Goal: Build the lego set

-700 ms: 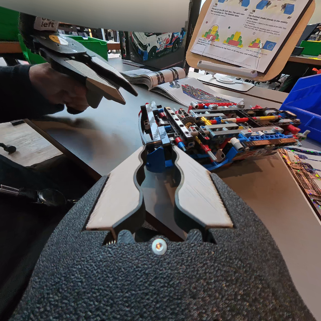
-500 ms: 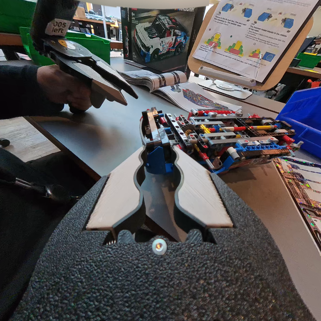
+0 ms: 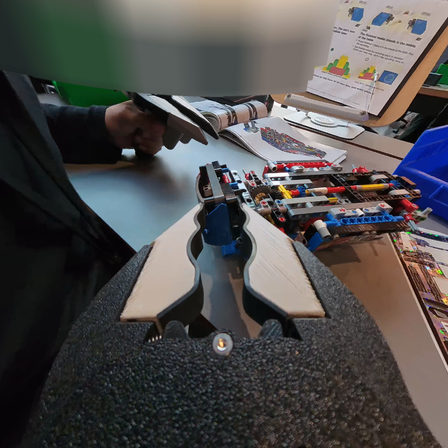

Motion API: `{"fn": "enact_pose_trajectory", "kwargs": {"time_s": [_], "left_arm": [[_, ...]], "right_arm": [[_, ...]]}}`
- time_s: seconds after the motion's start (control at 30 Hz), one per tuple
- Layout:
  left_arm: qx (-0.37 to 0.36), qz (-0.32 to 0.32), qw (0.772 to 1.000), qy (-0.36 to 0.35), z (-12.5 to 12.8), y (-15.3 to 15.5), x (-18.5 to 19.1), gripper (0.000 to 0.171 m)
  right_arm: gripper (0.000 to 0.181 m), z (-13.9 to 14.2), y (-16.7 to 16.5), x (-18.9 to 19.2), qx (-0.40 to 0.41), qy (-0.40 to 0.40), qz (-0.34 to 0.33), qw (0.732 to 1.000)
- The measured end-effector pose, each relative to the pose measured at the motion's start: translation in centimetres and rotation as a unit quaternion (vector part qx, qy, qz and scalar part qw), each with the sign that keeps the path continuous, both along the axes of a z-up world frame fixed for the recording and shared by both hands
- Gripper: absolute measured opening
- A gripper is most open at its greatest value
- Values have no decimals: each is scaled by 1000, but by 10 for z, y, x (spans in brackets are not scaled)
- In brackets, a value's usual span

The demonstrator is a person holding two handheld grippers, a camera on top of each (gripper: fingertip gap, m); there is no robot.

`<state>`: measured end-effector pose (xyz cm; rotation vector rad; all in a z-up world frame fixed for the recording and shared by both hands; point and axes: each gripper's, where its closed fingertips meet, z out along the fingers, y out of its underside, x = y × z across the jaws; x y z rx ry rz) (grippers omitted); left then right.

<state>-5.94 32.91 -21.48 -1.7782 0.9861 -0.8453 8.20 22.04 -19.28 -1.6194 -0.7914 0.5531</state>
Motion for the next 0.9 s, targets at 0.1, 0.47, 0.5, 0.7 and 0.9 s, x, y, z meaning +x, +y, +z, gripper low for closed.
{"fn": "enact_pose_trajectory", "kwargs": {"time_s": [0.1,0.47,0.5,0.7,0.9], "left_arm": [[-13,-13,1000,-13,1,5,2,31],[-56,-35,995,-72,11,11,3,22],[-55,-35,995,-73,11,11,2,22],[-52,-32,995,-76,12,11,1,22],[-50,-29,996,-75,12,12,1,22]], "right_arm": [[27,3,2,1,-10,11,-2,1000],[27,4,10,0,-35,22,-9,999],[27,4,10,0,-34,21,-9,999],[27,2,10,-2,-33,17,-8,999],[27,3,10,-1,-29,20,-8,999]]}}
